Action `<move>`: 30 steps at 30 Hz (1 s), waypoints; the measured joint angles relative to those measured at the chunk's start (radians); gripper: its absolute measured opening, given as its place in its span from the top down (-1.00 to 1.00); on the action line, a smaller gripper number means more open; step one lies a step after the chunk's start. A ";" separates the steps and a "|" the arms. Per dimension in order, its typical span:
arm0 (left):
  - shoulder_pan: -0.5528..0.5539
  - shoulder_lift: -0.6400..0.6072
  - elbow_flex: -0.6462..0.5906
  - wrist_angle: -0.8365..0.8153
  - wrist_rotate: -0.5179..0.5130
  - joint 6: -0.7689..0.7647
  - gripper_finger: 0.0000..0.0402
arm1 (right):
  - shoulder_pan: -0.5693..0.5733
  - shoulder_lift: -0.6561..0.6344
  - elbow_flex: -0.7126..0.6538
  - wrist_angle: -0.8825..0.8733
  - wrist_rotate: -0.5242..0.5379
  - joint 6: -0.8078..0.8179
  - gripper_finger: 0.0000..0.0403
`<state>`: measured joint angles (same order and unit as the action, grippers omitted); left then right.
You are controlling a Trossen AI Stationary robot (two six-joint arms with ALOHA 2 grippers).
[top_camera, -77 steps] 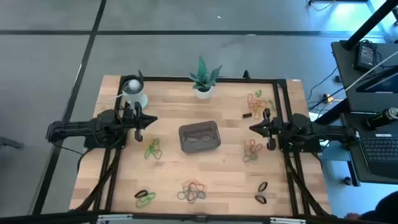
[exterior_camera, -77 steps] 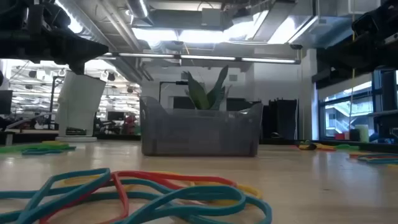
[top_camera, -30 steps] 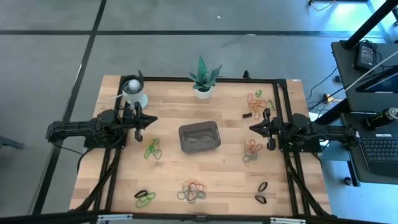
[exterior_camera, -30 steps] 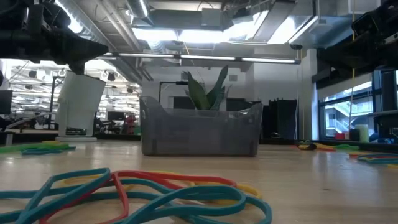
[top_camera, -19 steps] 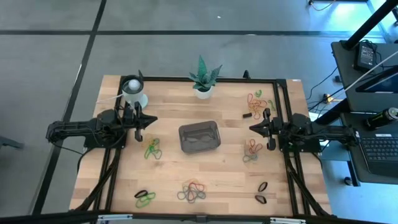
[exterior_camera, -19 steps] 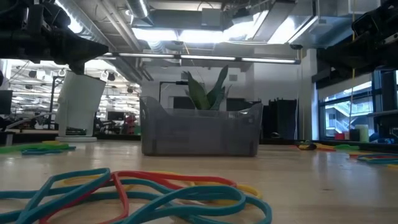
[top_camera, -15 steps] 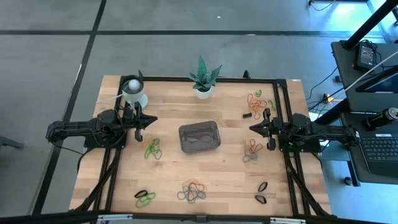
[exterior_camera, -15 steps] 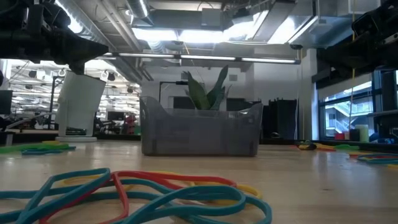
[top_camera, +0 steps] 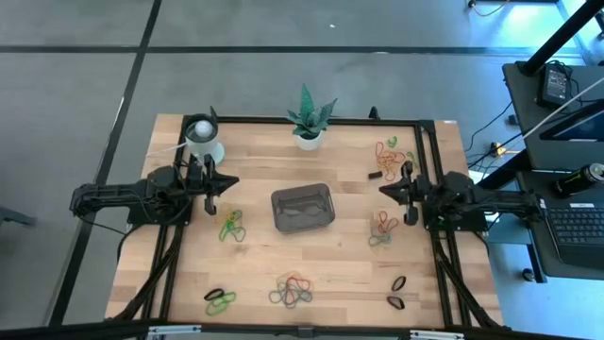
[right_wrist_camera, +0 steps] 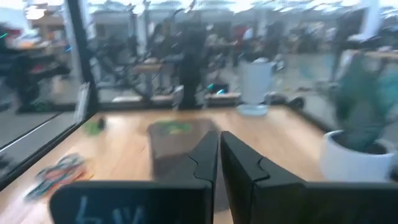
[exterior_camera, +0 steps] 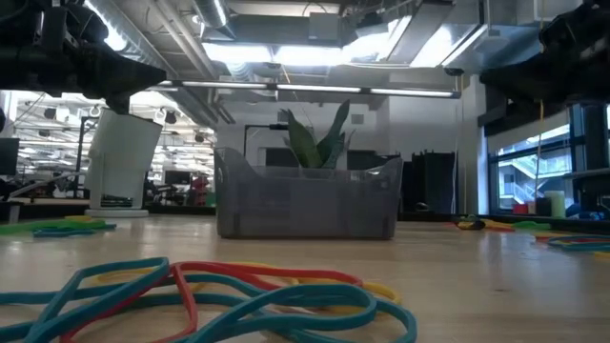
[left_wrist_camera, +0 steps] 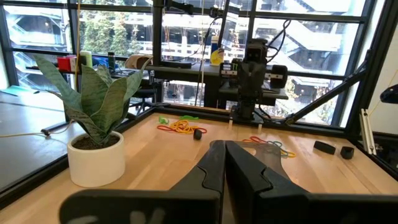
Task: Pick and place rubber bands into bin
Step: Put the black rubber band into the black bin
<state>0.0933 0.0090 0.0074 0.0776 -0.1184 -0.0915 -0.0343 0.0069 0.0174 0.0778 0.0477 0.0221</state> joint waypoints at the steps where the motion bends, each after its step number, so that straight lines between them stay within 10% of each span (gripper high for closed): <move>1: 0.000 0.000 0.000 0.000 0.000 0.000 0.97 | 0.000 0.001 0.000 0.025 0.004 -0.001 0.87; 22: 0.000 0.000 0.000 0.000 0.000 0.000 0.97 | 0.000 0.001 0.004 0.186 0.097 0.184 0.90; 30: 0.000 0.000 0.000 0.000 0.000 0.000 0.97 | 0.022 0.184 0.280 -0.146 0.241 0.344 0.99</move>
<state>0.0933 0.0090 0.0074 0.0776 -0.1184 -0.0914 -0.0120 0.1908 0.2973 -0.0681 0.2889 0.3658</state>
